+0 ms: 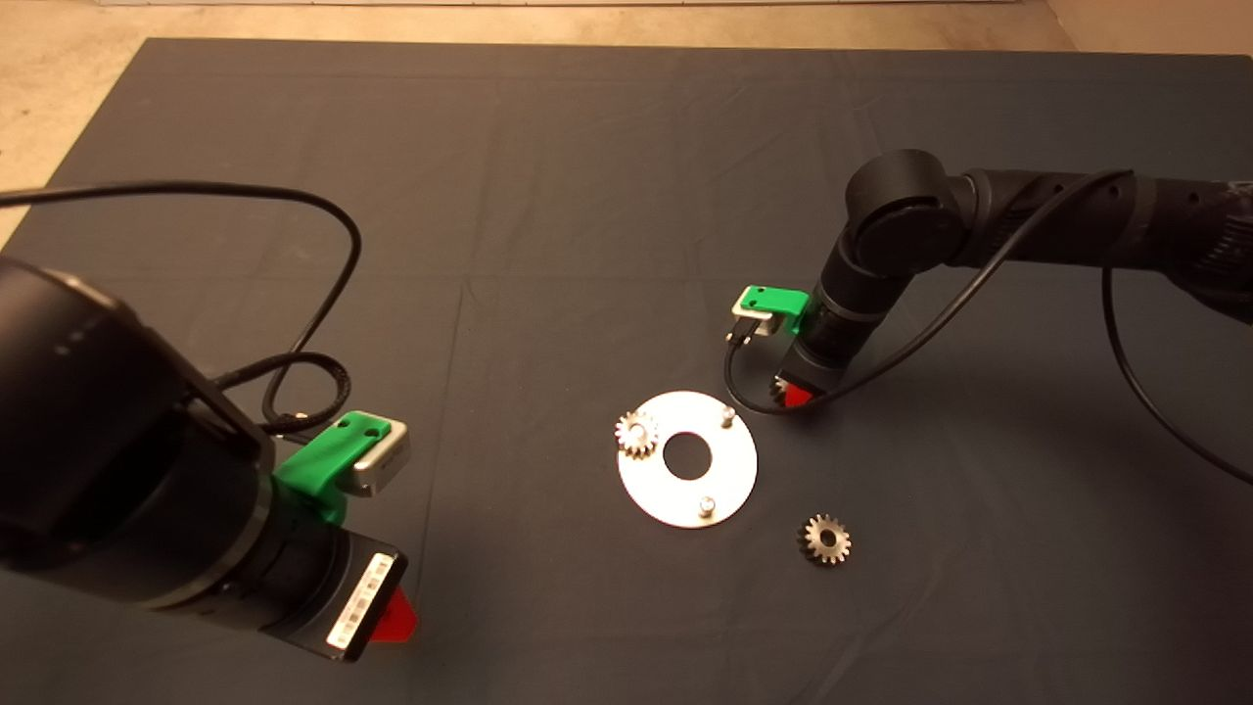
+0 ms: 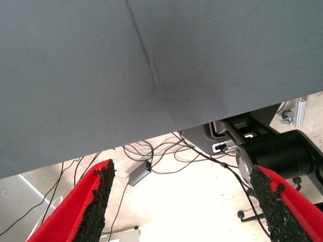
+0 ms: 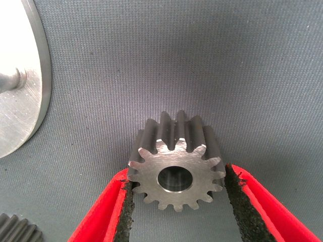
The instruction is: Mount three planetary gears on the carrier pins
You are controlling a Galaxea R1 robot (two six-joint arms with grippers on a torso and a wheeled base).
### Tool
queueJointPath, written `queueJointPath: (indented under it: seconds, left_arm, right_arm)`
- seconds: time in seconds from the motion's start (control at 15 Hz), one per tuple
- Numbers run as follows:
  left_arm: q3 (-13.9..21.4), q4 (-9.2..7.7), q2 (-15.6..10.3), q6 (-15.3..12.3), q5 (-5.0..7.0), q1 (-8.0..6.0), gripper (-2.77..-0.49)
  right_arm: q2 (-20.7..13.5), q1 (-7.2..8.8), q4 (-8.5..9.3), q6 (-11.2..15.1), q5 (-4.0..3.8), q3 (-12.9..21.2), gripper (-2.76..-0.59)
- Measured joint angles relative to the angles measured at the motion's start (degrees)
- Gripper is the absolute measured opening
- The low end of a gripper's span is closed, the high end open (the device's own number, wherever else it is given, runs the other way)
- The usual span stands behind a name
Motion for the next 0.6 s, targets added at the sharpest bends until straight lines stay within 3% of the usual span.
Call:
queueJointPath:
  seconds: [0.27,0.6]
  left_arm:
    - [0.1,0.00,0.0,0.0,0.00,0.00,-1.38]
    - [0.2,-0.10,0.0,0.0,0.00,0.00,-1.38]
  right_arm:
    - [0.2,-0.02,-1.32,0.0,-0.09,1.8,-2.21]
    - [0.3,-0.33,-2.21,0.0,-0.40,2.4,-2.23]
